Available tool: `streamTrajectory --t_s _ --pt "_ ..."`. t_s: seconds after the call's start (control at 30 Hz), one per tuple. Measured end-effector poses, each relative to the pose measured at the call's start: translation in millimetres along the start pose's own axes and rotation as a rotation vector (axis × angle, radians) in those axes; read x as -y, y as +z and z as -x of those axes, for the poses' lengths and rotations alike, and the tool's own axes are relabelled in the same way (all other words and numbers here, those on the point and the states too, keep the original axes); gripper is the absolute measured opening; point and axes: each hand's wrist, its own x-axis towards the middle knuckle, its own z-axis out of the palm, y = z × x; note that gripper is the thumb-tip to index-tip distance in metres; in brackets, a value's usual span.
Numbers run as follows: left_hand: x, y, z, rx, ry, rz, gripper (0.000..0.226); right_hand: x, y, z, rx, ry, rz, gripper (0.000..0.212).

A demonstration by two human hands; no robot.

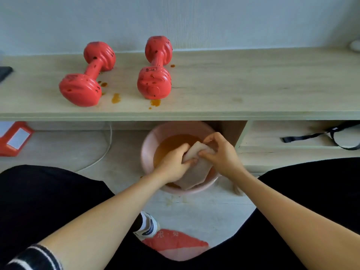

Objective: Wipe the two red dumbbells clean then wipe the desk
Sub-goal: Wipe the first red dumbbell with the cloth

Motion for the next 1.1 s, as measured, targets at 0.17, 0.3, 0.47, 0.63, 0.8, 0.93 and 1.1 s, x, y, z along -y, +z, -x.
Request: streamTrajectory --t_s 0.17,0.3,0.47,0.63,0.8,0.93,1.1 --pt "-41.3 -23.7 -3.4 -0.144 0.035 0.131 0.019 27.6 -12.9 8.6 -0.297 -0.191 0.071 0.015" --pt "-78.1 -45.6 -8.3 -0.227 0.004 0.383 0.021 55.4 -21.9 3.6 -0.192 -0.245 0.009 0.038" --pt "-116.2 -79.0 -26.9 -0.253 -0.097 0.762 0.022 95.0 -35.2 -27.5 -0.122 -0.270 -0.149 0.058" --pt "-135.6 -117.1 -49.3 -0.212 -0.077 0.820 0.020 125.5 -40.9 -72.9 -0.172 -0.257 -0.145 0.036" --pt "-120.8 -154.1 -79.9 -0.354 0.031 0.174 0.014 139.2 -44.2 -113.0 -0.143 -0.291 -0.189 0.028" --pt "-101.2 -185.4 -90.3 -0.450 0.042 0.034 0.013 148.4 -47.6 -141.1 -0.161 -0.338 -0.082 0.024" --pt "-76.5 -210.5 -76.7 -0.324 0.001 0.028 0.015 146.2 -46.8 -176.2 -0.146 -0.304 0.118 0.030"
